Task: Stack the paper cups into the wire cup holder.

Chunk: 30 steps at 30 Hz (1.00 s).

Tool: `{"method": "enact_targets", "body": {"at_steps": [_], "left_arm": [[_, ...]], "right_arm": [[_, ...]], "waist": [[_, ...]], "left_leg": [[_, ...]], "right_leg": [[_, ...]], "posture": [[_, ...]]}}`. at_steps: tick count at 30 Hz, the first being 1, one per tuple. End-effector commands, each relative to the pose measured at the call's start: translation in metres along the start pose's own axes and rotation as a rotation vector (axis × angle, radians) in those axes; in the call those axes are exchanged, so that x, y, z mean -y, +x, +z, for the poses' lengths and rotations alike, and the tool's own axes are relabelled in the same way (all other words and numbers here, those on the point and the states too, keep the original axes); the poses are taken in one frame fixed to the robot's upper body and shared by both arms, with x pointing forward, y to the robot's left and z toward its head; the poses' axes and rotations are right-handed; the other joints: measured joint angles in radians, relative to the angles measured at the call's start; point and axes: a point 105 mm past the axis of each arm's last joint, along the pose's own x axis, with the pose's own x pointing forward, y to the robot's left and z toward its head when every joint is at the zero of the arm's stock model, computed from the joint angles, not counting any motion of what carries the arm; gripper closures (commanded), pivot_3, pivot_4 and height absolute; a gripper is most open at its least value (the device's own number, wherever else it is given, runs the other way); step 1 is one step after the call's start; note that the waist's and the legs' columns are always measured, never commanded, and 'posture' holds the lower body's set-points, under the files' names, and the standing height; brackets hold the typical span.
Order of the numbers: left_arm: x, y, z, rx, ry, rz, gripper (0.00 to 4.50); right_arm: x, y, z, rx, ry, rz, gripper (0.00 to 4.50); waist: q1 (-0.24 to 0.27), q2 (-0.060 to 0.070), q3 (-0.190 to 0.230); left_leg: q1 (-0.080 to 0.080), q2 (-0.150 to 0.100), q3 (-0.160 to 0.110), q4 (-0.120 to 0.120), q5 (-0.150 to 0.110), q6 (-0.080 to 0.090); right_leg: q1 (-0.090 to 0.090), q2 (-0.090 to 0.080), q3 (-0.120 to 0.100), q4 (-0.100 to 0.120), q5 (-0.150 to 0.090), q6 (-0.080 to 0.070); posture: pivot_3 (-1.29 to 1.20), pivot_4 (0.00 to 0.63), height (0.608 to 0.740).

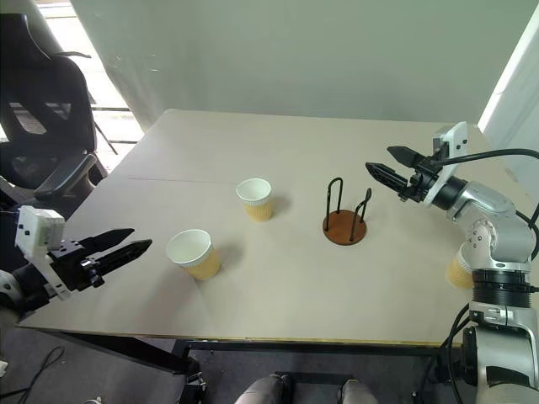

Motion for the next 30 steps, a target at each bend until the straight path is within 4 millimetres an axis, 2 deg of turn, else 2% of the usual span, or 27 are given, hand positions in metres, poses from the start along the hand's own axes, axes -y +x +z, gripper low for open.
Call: {"method": "enact_targets", "body": {"at_steps": [1, 7, 11, 14, 17, 19, 21, 25, 30], "left_arm": [[-0.002, -0.003, 0.012, 0.028, 0.048, 0.004, 1.74], [0.003, -0.001, 0.02, 0.041, 0.068, -0.026, 1.74], [0.011, -0.007, 0.037, -0.004, 0.12, -0.143, 1.74], [0.023, -0.018, 0.05, -0.097, 0.161, -0.279, 1.74], [0.011, -0.03, 0.082, -0.11, 0.253, -0.304, 1.74], [0.018, -0.031, 0.102, -0.084, 0.297, -0.382, 1.74], [0.023, -0.031, 0.109, -0.071, 0.312, -0.436, 1.74], [0.05, -0.013, 0.106, -0.05, 0.3, -0.621, 1.74], [0.068, 0.01, 0.082, -0.046, 0.214, -0.708, 1.74]], "right_arm": [[-0.004, -0.002, 0.016, 0.047, -0.036, 0.02, 0.78], [-0.005, -0.003, 0.015, 0.044, -0.027, 0.025, 0.78], [-0.013, -0.009, 0.016, 0.005, -0.017, 0.054, 0.78], [-0.029, -0.02, 0.016, -0.067, -0.022, 0.104, 0.78], [-0.053, -0.035, 0.014, -0.166, -0.03, 0.177, 0.78], [-0.064, -0.041, 0.014, -0.197, -0.031, 0.201, 0.78], [-0.069, -0.044, 0.014, -0.209, -0.031, 0.207, 0.78], [-0.091, -0.04, -0.003, -0.237, 0.027, 0.241, 0.78], [-0.09, -0.039, -0.035, -0.319, 0.074, 0.115, 0.78]], "waist": [[0.0, 0.0, 0.0], [0.0, 0.0, 0.0], [0.001, -0.001, 0.0], [0.006, -0.001, 0.001], [0.007, -0.001, 0.001], [0.007, -0.002, 0.001], [0.005, -0.002, 0.001], [0.001, -0.001, 0.001], [-0.002, -0.002, 0.001]], "left_leg": [[0.0, 0.0, 0.0, 0.0, 0.0, 0.0], [0.0, 0.0, 0.0, 0.0, 0.0, 0.0], [0.0, 0.0, 0.0, 0.0, 0.0, 0.0], [-0.002, 0.0, 0.0, 0.0, 0.0, 0.0], [-0.003, 0.0, 0.0, 0.0, 0.0, 0.0], [-0.004, 0.0, 0.0, 0.0, -0.001, -0.001], [-0.004, 0.0, 0.0, 0.0, -0.001, -0.001], [-0.004, 0.0, 0.0, 0.0, -0.001, -0.001], [-0.004, 0.0, 0.0, 0.0, -0.001, -0.001]], "right_leg": [[0.0, 0.0, 0.0, 0.0, 0.0, 0.0], [0.0, 0.0, 0.0, 0.0, 0.0, 0.0], [0.0, 0.0, 0.0, 0.0, 0.0, 0.0], [0.0, 0.0, 0.0, -0.001, 0.0, 0.0], [0.0, 0.0, 0.0, -0.002, 0.0, 0.0], [-0.001, 0.0, 0.0, -0.002, -0.002, 0.001], [-0.001, 0.0, 0.0, -0.002, -0.004, 0.0], [-0.001, 0.0, 0.0, -0.002, -0.004, 0.001], [-0.002, 0.0, 0.0, -0.001, -0.005, 0.002]], "posture": [[0.0, 0.15, 0.74], [0.0, 0.15, 0.74], [0.0, 0.15, 0.74], [0.0, 0.15, 0.74], [0.0, 0.15, 0.74], [0.0, 0.15, 0.74], [0.0, 0.15, 0.74], [0.0, 0.15, 0.74], [0.0, 0.15, 0.74]]}}
